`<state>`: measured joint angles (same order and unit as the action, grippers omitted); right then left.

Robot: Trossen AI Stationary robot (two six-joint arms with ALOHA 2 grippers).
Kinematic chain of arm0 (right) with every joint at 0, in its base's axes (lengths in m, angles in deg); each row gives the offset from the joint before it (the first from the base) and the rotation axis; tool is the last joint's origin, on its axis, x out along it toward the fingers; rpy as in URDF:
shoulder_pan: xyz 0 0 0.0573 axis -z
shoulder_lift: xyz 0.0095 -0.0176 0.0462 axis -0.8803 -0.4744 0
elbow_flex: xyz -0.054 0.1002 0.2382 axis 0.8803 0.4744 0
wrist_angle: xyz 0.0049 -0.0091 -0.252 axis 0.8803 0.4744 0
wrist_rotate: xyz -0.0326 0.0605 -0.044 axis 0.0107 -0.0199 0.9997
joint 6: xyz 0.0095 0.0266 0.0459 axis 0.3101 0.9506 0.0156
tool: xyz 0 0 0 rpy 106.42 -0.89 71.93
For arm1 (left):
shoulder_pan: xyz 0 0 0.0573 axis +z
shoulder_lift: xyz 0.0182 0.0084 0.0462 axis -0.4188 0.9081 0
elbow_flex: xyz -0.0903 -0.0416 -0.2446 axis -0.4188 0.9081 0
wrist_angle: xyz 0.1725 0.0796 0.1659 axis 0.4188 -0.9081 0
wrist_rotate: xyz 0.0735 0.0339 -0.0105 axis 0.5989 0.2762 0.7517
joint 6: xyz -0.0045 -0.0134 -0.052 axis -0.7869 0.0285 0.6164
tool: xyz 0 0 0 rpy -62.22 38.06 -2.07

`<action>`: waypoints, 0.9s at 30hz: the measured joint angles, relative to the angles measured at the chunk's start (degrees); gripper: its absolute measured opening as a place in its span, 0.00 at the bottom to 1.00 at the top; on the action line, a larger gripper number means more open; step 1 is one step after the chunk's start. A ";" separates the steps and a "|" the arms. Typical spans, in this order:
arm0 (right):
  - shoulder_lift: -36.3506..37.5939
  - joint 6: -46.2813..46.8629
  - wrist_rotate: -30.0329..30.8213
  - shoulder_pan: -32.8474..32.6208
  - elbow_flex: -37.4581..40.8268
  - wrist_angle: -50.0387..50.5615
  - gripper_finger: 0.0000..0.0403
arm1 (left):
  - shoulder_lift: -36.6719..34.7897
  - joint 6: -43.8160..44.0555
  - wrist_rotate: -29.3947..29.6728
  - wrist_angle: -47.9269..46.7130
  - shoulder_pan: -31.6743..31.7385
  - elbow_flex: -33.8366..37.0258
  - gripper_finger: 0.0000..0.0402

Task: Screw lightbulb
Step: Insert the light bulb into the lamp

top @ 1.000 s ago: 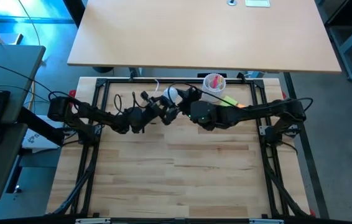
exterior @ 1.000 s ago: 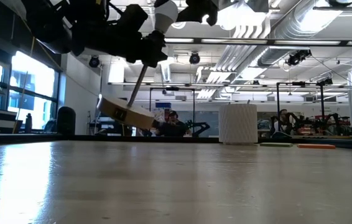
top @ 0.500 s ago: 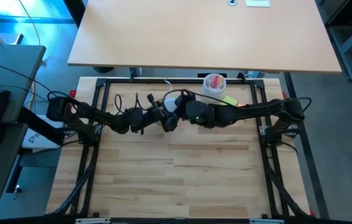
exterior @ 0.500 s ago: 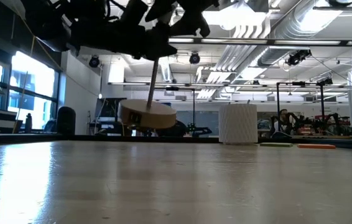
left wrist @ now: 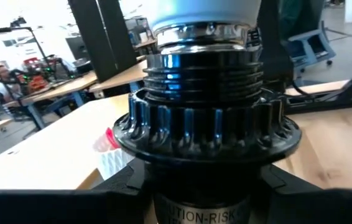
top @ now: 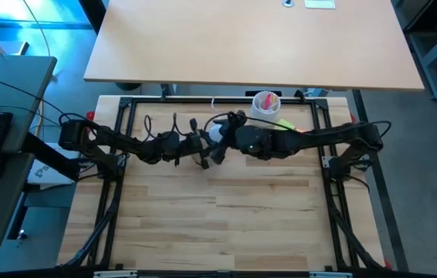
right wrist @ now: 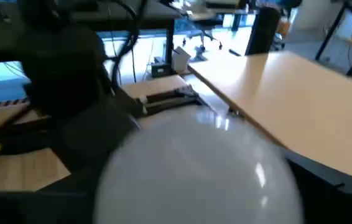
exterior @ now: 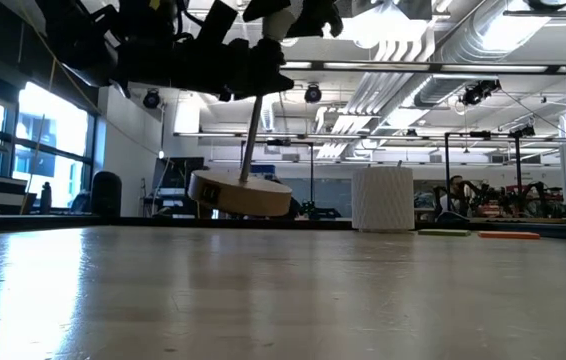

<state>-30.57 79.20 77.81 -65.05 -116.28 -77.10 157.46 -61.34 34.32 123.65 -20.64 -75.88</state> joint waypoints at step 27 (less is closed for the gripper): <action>4.78 -14.47 -2.62 -2.04 -0.08 -6.70 0.75 | 0.09 4.70 -9.88 -2.12 2.66 0.16 0.34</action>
<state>-25.79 64.74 75.19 -67.09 -116.36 -83.80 157.54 -56.64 24.45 121.52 -17.98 -75.72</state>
